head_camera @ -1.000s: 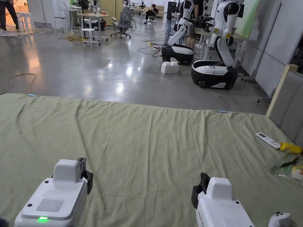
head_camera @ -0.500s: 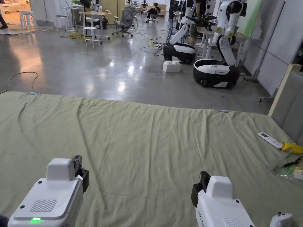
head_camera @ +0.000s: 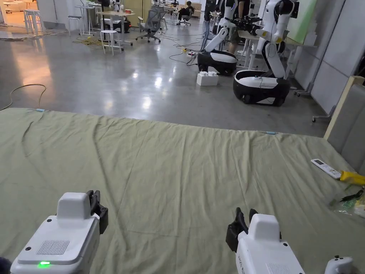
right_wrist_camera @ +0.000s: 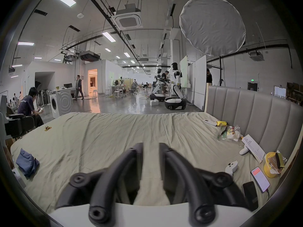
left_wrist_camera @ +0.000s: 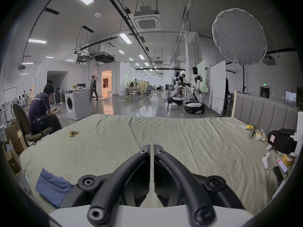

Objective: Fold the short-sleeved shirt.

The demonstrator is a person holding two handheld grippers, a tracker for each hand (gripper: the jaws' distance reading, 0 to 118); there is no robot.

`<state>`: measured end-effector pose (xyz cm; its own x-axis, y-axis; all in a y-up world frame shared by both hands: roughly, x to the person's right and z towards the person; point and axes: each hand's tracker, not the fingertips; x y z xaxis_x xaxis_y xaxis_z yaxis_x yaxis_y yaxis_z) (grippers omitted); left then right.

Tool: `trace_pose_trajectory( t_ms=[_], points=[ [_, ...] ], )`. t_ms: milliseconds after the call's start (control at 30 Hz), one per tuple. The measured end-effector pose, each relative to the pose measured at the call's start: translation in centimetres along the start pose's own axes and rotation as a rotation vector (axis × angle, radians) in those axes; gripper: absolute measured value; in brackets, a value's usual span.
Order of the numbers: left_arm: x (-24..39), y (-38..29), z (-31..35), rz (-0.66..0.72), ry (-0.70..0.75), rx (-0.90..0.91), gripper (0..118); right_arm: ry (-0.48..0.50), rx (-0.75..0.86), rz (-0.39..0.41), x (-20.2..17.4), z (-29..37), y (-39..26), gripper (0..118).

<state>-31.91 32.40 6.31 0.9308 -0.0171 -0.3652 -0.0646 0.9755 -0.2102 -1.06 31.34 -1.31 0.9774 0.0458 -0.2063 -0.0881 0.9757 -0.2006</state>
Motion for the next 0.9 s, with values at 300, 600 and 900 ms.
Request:
trace_pose_trajectory(
  t_ms=[300,600,900],
  points=[
    [-0.20,-0.59,0.17,-0.006,0.045,0.004,82,-0.037,0.003,-0.002,-0.15,0.01,-0.17,93],
    [-0.25,-0.43,0.25,-0.022,0.023,0.006,110,0.007,0.018,-0.019,0.19,-0.34,-0.16,117],
    [-0.71,-0.33,0.09,-0.001,0.018,0.001,111,0.009,0.016,-0.040,0.20,-0.75,-0.05,118]
  ],
)
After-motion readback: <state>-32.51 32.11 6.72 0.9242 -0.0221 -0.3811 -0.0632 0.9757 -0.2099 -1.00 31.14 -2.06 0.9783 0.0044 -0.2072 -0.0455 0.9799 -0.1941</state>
